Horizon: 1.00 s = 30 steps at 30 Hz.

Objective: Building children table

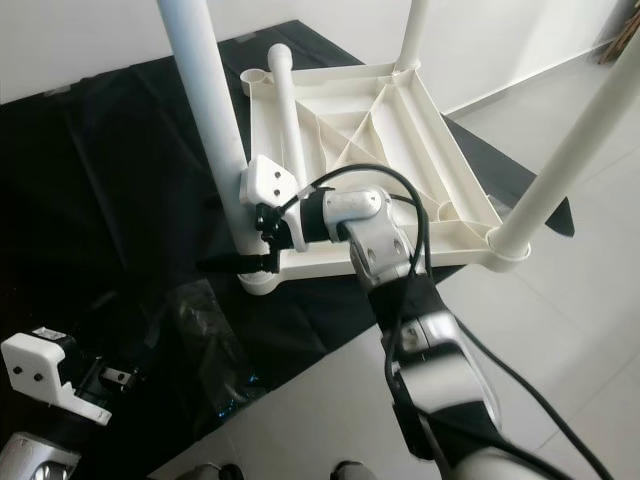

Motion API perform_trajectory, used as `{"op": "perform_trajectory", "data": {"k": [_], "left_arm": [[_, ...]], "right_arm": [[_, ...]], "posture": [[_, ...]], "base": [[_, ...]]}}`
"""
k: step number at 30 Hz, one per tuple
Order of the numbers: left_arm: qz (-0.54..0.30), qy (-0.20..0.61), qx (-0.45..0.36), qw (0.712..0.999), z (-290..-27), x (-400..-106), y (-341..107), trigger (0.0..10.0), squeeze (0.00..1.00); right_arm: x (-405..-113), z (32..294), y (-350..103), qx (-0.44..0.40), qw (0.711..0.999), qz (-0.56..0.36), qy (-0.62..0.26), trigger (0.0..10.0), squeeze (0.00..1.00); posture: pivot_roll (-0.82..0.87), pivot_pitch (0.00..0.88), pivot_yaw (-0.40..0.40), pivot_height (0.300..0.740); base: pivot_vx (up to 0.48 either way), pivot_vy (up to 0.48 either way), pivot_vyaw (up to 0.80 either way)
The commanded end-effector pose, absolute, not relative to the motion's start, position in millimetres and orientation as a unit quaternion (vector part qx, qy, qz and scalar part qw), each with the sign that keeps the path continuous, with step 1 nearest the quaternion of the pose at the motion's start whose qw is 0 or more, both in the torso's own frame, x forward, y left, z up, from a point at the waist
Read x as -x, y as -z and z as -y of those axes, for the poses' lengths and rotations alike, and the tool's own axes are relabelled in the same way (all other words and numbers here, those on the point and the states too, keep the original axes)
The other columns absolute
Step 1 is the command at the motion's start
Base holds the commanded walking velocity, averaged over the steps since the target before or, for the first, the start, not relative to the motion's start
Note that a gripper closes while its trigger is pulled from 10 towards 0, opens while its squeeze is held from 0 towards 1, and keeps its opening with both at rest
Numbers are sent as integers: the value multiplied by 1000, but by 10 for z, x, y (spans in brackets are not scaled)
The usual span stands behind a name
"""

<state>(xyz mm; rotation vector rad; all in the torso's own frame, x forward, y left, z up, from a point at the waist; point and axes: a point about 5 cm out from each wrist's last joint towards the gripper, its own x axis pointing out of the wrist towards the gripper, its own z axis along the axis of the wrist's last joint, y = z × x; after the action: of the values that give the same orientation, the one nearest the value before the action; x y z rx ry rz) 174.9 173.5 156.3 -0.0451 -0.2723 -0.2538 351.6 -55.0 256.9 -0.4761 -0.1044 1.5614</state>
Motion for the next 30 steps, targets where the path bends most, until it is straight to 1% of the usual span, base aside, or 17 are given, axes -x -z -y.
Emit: {"op": "perform_trajectory", "data": {"k": [1,3,4,5,6,7,8,9,10,11,16,22,25,28,29,30], "left_arm": [[137,122,19,983,-1743,-1720,-1578,10000,0],[137,123,19,983,-1739,-1716,-1581,10000,0],[137,123,19,983,-1739,-1716,-1581,10000,0],[137,122,19,983,-1737,-1709,-1581,10000,0],[137,122,19,983,-1737,-1709,-1581,10000,0],[136,122,19,983,-1735,-1703,-1582,10000,0],[136,121,19,983,-1732,-1697,-1583,10000,0],[136,121,19,983,-1732,-1697,-1583,10000,0],[137,120,19,983,-1731,-1694,-1584,10000,0],[137,120,20,983,-1731,-1694,-1586,10000,0],[137,120,20,983,-1731,-1696,-1587,10000,0],[136,120,20,983,-1734,-1701,-1585,10000,0],[136,120,20,983,-1735,-1701,-1586,10000,0],[136,120,20,983,-1735,-1701,-1586,10000,0],[136,120,20,983,-1737,-1701,-1585,10000,0],[136,120,20,983,-1744,-1701,-1583,10000,0]], "right_arm": [[-3491,456,-2541,211,661,44,-719,10000,0],[-3511,462,-2526,211,643,35,-735,10000,0],[-3511,462,-2526,211,643,35,-735,10000,0],[-3526,478,-2514,212,633,28,-744,9647,0],[-3526,478,-2514,212,633,28,-744,9647,0],[-3535,490,-2507,213,626,23,-750,9647,0],[-3543,507,-2497,216,621,16,-753,3647,0],[-3543,507,-2497,216,621,16,-753,3647,0],[-3552,522,-2492,218,618,11,-755,745,0],[-3560,545,-2494,219,614,4,-759,0,0],[-3574,584,-2506,220,611,1,-761,0,0],[-3615,616,-2494,220,628,14,-747,0,0],[-3653,644,-2405,222,676,37,-701,0,0],[-3658,651,-2385,222,684,41,-693,0,0],[-3676,641,-2316,216,721,41,-657,0,0],[-3696,578,-2177,204,790,30,-578,0,0]], "posture": [[113,209,18,740],[117,209,18,740],[117,209,18,740],[126,212,15,740],[126,212,15,740],[126,212,15,740],[125,217,12,740],[125,217,12,740],[125,217,12,740],[124,217,12,740],[120,219,14,740],[119,217,16,740],[119,217,16,740],[119,217,16,740],[107,217,20,740],[102,219,15,740]], "base": [[0,0,0],[0,0,0],[0,0,0],[0,0,0],[0,0,0],[0,0,0],[0,0,0],[0,0,0],[0,0,0],[0,0,0],[0,0,0],[0,0,0],[0,0,0],[0,0,0],[0,0,0],[0,0,0]]}}
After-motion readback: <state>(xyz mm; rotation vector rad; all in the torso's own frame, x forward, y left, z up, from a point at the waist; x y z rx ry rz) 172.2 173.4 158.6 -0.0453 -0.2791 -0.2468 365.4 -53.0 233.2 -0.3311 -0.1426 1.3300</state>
